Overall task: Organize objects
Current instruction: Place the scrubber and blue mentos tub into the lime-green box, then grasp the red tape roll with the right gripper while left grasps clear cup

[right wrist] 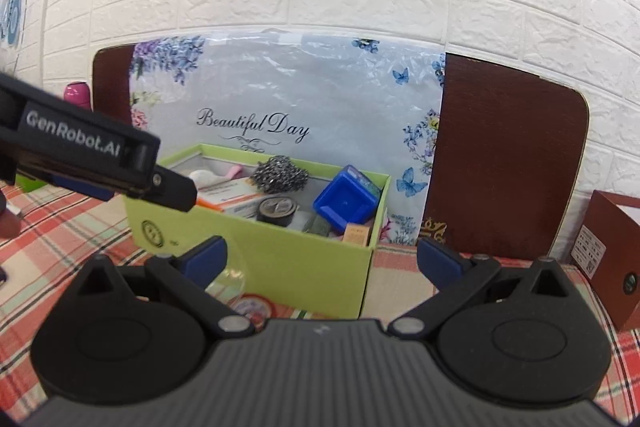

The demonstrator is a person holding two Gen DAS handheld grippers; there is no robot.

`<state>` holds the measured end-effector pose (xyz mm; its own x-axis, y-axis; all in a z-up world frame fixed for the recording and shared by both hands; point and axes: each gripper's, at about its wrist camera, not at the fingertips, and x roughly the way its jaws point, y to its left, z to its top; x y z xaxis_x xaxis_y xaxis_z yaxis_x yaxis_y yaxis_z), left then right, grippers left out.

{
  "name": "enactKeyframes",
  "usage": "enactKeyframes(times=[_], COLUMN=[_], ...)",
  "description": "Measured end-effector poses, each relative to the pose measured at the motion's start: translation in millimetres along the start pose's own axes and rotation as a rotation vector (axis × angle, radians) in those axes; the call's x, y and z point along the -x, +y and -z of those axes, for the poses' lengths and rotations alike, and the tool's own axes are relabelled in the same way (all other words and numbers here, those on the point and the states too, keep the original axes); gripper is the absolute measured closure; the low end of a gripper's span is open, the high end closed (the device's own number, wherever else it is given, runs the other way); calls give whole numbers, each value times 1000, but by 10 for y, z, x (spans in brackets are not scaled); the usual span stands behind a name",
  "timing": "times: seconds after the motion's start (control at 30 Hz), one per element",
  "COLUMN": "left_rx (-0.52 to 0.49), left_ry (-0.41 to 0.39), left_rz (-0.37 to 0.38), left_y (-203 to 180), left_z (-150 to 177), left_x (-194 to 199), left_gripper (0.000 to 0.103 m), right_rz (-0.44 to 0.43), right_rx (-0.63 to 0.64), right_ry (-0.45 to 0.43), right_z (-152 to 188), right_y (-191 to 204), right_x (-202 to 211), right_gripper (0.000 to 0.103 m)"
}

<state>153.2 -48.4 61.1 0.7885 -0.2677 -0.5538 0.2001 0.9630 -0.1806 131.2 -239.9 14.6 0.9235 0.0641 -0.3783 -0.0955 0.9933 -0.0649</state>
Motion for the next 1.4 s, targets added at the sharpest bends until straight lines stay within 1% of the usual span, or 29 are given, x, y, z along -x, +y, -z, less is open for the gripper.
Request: enactKeyframes(times=[0.2,0.33,0.53,0.63,0.77,0.93,1.0,1.07,1.13,1.23,1.27,1.3,1.37,1.4], left_rx=[13,16,48,62,80,99,99,96,92,67,55,43,26,15], left_ry=[36,67,107,100,79,56,49,43,25,-9,-21,-32,-46,-43], left_rz=[-11,-32,-42,-33,-16,3,9,10,15,13,8,4,-6,-14], left_y=[26,85,256,328,403,434,426,409,378,272,233,192,140,114], left_z=[289,438,654,731,743,697,681,653,608,502,464,427,366,343], left_x=[140,128,75,85,105,124,126,117,98,24,-16,-63,-184,-265], left_gripper=[16,16,16,16,16,16,16,16,16,16,16,19,20,23], right_rz=[2,10,-4,-29,-54,-60,-68,-88,-99,-122,-134,-148,-151,-162], right_rx=[-64,-102,-131,-130,-90,-24,-14,-25,-26,6,14,21,9,-10], right_ry=[38,81,157,189,209,216,238,250,235,216,215,224,229,234], right_z=[236,402,672,759,779,713,683,642,593,531,522,518,534,545], right_y=[28,30,55,102,187,243,260,271,288,344,359,372,383,373], right_x=[212,262,230,149,-17,-372,-531,-675,-776,-881,-904,-922,-890,-863], right_gripper=[0,0,0,0,1,14,27,33,33,34,46,58,58,58])
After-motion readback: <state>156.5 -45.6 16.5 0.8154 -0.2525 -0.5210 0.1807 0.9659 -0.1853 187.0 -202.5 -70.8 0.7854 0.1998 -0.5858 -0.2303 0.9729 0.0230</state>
